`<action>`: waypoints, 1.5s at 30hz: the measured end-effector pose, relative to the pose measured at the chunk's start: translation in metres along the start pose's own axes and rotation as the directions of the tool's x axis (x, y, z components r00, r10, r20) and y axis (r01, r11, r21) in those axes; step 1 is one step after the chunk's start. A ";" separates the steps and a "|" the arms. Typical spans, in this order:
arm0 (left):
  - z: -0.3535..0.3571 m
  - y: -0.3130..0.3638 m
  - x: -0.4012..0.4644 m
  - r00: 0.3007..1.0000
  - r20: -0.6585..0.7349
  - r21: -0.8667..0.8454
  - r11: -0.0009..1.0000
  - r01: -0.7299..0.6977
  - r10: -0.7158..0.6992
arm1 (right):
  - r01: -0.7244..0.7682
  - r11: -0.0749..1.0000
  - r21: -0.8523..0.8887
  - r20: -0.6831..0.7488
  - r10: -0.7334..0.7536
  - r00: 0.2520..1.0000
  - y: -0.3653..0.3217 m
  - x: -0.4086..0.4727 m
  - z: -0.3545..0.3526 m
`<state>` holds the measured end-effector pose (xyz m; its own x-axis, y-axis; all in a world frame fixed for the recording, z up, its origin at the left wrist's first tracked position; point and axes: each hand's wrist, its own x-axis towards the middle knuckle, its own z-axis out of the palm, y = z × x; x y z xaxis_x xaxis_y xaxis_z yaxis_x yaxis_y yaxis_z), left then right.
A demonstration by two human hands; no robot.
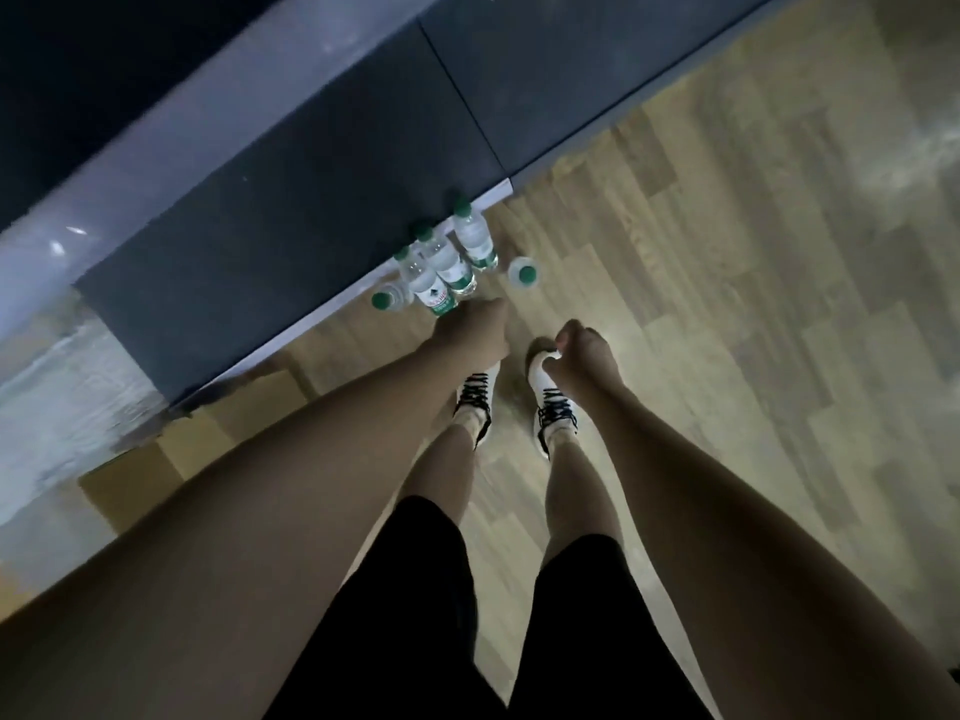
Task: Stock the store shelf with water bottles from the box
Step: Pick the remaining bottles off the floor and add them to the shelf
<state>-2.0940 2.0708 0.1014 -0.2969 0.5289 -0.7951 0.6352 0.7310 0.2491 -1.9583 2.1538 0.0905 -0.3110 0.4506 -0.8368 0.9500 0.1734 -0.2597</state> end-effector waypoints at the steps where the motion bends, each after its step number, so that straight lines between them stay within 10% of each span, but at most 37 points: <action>1: 0.010 -0.005 0.015 1.000 0.011 -0.003 1.000 -0.001 0.001 | -0.023 0.999 0.027 -0.006 0.023 1.000 0.006 0.011 0.009; 25: 0.151 -0.042 0.273 0.979 -0.202 -0.295 0.955 -0.044 -0.018 | -0.147 0.934 0.325 -0.029 0.165 0.986 0.070 0.257 0.155; 45: -0.047 0.020 0.017 0.971 -0.218 -0.267 0.963 0.039 -0.100 | 0.115 0.990 0.087 -0.034 -0.112 0.993 -0.026 0.021 -0.040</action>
<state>-2.1197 2.1149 0.1190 -0.5070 0.5343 -0.6764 0.4100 0.8397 0.3561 -1.9904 2.1934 0.0992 -0.4166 0.4578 -0.7854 0.9068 0.1471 -0.3952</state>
